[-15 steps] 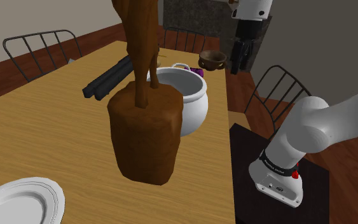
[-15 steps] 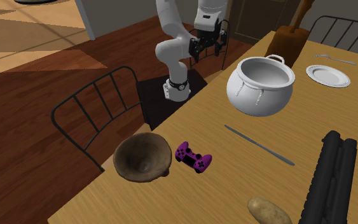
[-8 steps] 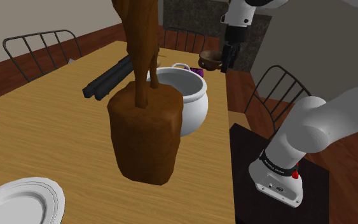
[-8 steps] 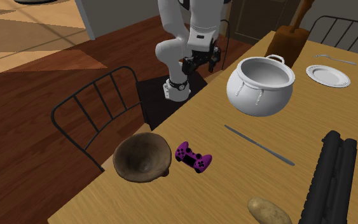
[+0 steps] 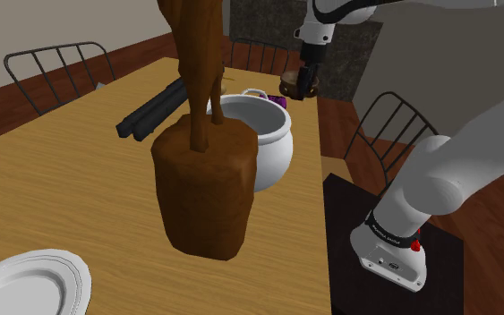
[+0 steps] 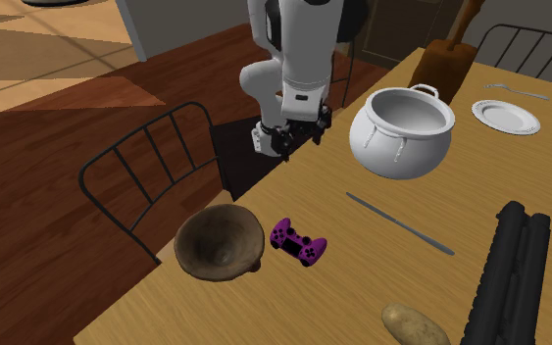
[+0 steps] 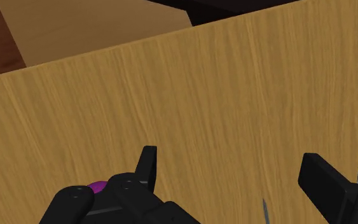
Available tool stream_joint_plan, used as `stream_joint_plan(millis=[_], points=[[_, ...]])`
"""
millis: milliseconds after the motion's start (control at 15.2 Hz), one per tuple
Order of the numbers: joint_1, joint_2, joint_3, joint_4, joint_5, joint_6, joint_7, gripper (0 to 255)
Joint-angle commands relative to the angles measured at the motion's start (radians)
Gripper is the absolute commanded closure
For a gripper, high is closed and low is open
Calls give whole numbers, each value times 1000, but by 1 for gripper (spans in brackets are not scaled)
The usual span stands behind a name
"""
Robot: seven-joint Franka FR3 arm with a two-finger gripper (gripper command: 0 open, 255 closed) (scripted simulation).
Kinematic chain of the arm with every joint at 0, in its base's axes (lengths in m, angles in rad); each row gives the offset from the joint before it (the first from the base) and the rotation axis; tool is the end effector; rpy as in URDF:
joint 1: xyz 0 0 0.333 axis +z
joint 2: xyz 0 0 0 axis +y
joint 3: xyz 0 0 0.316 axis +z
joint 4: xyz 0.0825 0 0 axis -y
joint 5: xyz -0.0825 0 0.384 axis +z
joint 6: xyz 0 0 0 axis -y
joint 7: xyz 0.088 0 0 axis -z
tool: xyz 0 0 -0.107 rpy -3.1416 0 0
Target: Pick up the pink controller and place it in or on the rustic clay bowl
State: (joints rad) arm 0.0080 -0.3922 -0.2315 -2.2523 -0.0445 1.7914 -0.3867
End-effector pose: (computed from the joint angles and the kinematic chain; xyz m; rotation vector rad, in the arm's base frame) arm 0.4161 -0.1068 0.5083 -3.0601 -0.2994 0.0940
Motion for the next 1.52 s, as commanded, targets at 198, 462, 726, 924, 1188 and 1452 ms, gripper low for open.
stream_joint_plan(millis=[198,462,726,924,1188,1452], points=[[3,185,-57,121,15,85,-135,0],[1,334,-88,237,50,130,-238,0],[-14,488,-103,376,100,155,-339,0],[-27,563,-103,439,126,172,-383,0],[-27,577,-101,402,132,222,-387,0],[-28,588,-99,381,137,253,-390,0]])
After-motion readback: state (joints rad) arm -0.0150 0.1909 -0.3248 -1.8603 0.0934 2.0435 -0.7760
